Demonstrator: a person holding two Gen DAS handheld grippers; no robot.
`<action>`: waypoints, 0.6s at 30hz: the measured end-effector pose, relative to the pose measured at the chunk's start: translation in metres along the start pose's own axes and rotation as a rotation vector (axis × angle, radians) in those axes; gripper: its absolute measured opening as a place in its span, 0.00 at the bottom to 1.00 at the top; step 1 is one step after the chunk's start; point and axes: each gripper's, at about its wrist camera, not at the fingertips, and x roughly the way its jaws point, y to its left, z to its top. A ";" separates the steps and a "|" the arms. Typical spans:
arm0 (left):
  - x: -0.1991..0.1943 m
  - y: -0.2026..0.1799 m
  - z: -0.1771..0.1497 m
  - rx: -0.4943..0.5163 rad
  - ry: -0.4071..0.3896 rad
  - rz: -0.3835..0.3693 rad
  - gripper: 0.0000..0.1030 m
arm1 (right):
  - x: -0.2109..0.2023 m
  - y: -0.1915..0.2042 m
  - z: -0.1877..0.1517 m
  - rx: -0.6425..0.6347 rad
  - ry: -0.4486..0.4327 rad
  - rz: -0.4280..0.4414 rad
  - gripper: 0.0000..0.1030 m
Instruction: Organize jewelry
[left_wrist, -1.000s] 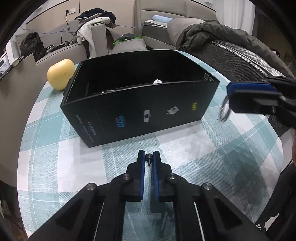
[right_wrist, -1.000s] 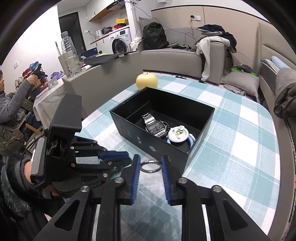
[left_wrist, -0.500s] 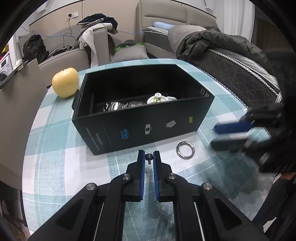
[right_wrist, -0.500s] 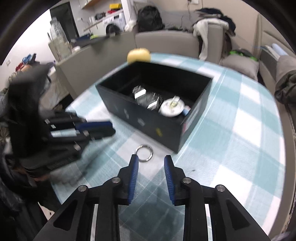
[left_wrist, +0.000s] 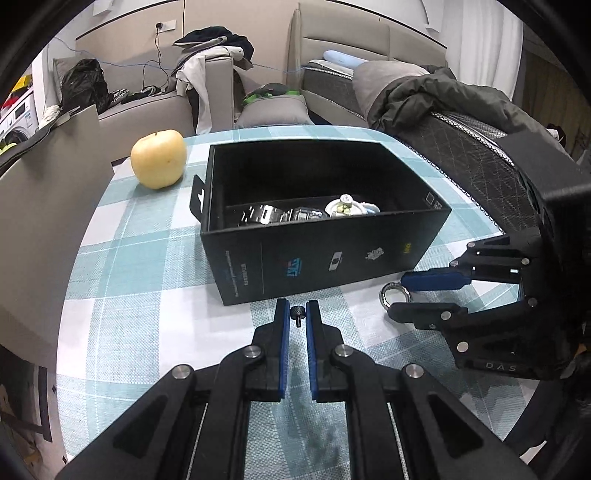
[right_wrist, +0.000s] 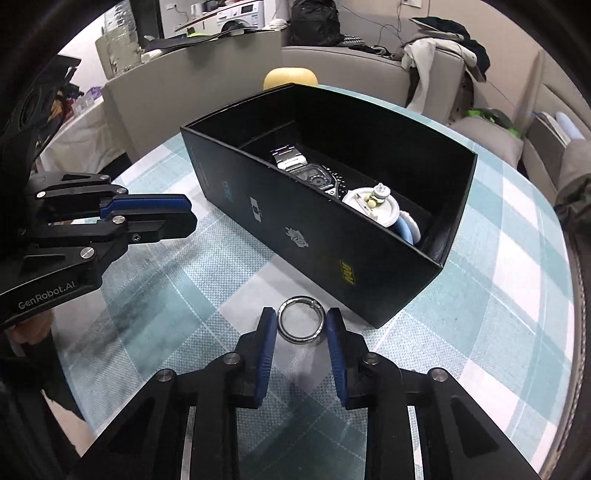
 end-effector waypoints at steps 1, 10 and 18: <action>0.000 -0.001 0.001 0.002 -0.003 0.000 0.04 | 0.000 -0.001 0.000 -0.004 0.000 -0.002 0.25; -0.005 -0.003 0.002 0.009 -0.029 0.010 0.04 | -0.013 -0.003 0.001 0.003 -0.040 0.042 0.25; -0.006 -0.003 0.003 0.012 -0.041 0.012 0.04 | -0.029 -0.004 0.001 0.013 -0.087 0.068 0.25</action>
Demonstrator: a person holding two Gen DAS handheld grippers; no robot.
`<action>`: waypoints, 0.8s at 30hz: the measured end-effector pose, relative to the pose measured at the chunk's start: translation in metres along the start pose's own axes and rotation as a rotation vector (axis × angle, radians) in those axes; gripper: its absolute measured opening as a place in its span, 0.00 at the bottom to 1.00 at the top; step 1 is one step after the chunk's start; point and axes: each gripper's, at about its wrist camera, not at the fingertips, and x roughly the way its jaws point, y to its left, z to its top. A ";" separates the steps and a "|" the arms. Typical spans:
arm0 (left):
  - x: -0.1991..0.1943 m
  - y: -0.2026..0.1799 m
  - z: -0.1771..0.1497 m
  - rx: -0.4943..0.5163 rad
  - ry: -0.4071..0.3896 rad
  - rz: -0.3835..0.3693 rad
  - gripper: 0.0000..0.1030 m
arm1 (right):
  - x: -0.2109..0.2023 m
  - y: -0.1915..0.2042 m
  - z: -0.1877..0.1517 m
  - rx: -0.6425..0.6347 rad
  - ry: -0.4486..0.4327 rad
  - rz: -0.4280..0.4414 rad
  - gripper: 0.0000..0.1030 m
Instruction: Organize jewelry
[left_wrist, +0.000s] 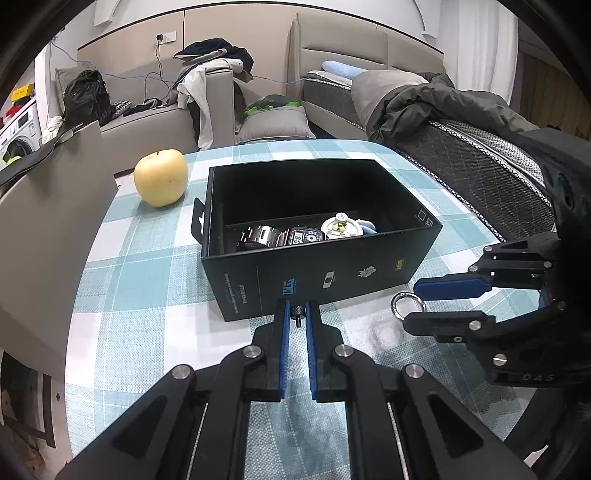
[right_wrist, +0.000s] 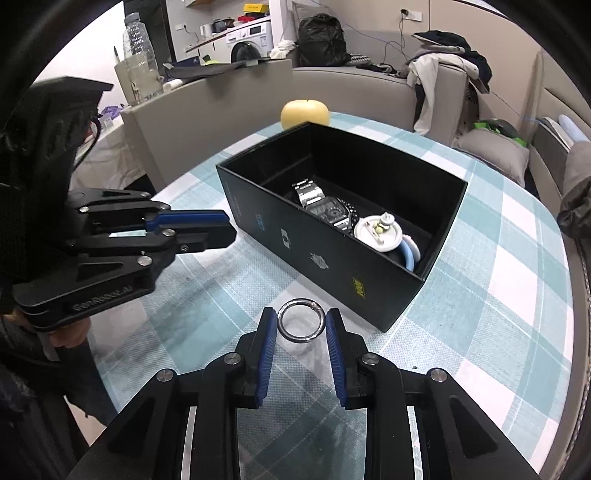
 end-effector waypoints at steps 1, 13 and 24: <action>0.000 0.000 0.000 0.000 0.000 0.001 0.04 | -0.001 -0.001 0.000 0.004 -0.005 0.002 0.25; 0.002 0.000 -0.001 0.002 0.009 0.002 0.04 | 0.010 0.003 0.000 -0.003 0.032 0.000 0.24; 0.003 0.002 -0.002 -0.004 0.012 0.003 0.04 | 0.020 0.005 0.001 -0.008 0.042 0.000 0.25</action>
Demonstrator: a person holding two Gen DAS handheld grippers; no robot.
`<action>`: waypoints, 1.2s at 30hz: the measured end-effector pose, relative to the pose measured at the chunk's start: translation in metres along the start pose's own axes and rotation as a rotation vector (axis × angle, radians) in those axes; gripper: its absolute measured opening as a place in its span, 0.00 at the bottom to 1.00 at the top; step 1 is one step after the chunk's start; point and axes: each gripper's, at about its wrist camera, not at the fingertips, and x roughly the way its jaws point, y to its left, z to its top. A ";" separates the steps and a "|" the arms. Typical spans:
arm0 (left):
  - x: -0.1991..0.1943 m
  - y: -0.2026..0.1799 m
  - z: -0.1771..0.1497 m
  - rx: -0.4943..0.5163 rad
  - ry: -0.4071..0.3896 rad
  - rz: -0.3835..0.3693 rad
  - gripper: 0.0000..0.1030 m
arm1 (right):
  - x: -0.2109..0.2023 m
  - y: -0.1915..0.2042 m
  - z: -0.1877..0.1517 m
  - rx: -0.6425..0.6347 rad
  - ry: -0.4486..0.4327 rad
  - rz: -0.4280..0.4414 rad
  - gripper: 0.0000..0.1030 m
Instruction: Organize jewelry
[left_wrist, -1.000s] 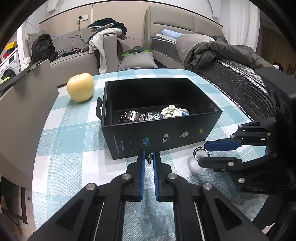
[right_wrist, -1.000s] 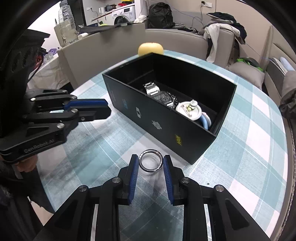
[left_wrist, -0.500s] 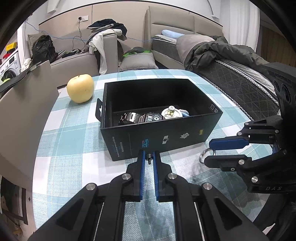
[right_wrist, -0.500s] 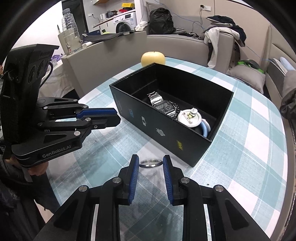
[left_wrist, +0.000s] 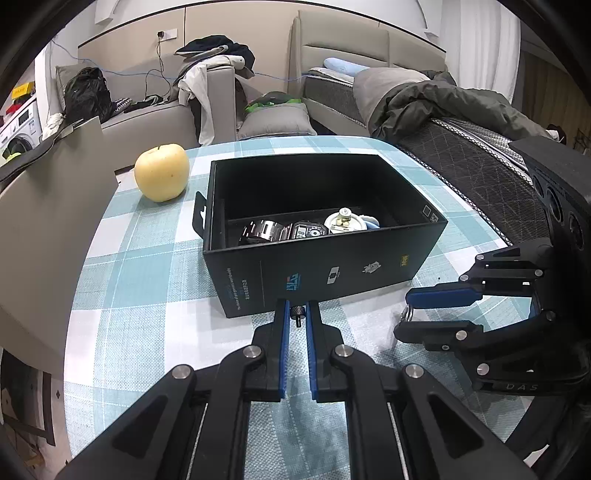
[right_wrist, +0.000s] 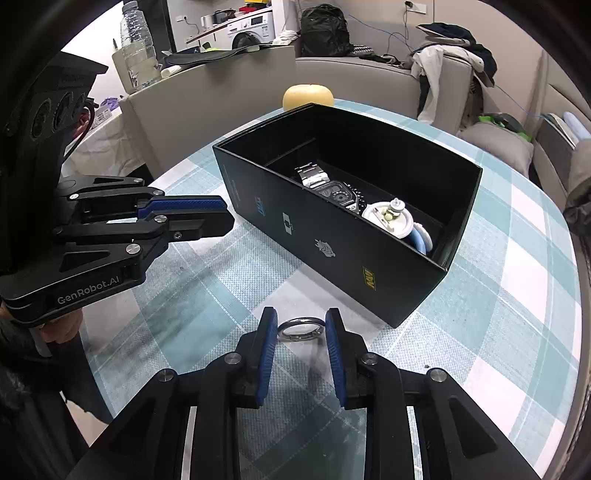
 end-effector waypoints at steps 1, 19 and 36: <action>0.000 0.000 0.000 0.000 -0.001 0.001 0.04 | 0.000 0.000 0.000 0.001 0.000 0.001 0.25; -0.003 0.001 0.002 -0.009 -0.010 0.003 0.04 | -0.001 0.008 -0.004 -0.034 -0.018 0.000 0.03; -0.008 0.007 0.051 -0.063 -0.170 -0.029 0.04 | -0.054 -0.007 0.032 0.054 -0.238 0.022 0.03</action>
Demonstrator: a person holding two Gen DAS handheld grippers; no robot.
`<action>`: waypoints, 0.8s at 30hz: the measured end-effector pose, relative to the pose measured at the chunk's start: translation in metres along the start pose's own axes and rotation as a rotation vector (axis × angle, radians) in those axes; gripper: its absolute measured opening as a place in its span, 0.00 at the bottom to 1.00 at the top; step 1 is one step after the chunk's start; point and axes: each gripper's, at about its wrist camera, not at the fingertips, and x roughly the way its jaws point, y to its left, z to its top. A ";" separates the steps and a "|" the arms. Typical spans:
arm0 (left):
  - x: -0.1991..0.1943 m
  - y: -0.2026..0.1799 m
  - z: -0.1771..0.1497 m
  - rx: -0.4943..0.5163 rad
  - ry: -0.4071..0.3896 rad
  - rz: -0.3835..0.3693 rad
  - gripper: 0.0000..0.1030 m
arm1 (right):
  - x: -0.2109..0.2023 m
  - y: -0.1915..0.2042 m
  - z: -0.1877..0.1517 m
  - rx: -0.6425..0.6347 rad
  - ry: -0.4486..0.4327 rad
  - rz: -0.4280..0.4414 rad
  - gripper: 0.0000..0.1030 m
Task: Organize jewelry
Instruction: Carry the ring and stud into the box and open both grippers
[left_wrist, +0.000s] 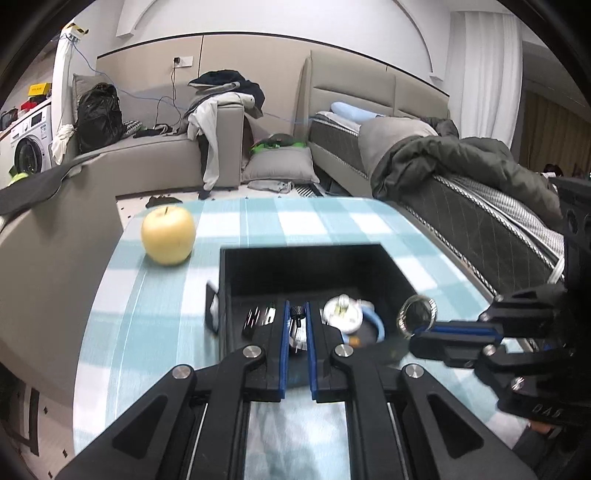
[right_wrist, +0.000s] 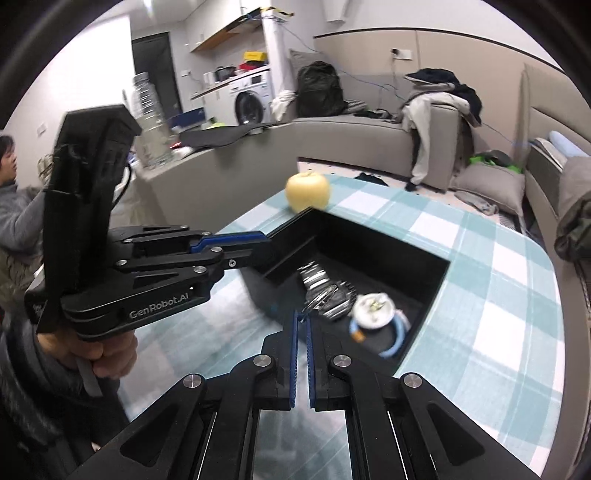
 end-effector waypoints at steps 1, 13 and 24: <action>0.002 -0.001 0.001 0.003 -0.003 -0.001 0.04 | 0.003 -0.004 0.002 0.010 0.002 -0.009 0.03; 0.021 -0.010 0.002 0.002 0.009 0.017 0.36 | 0.003 -0.030 0.003 0.091 -0.019 -0.110 0.26; -0.015 0.000 -0.010 -0.054 -0.111 0.097 0.99 | -0.029 -0.028 -0.016 0.146 -0.134 -0.158 1.00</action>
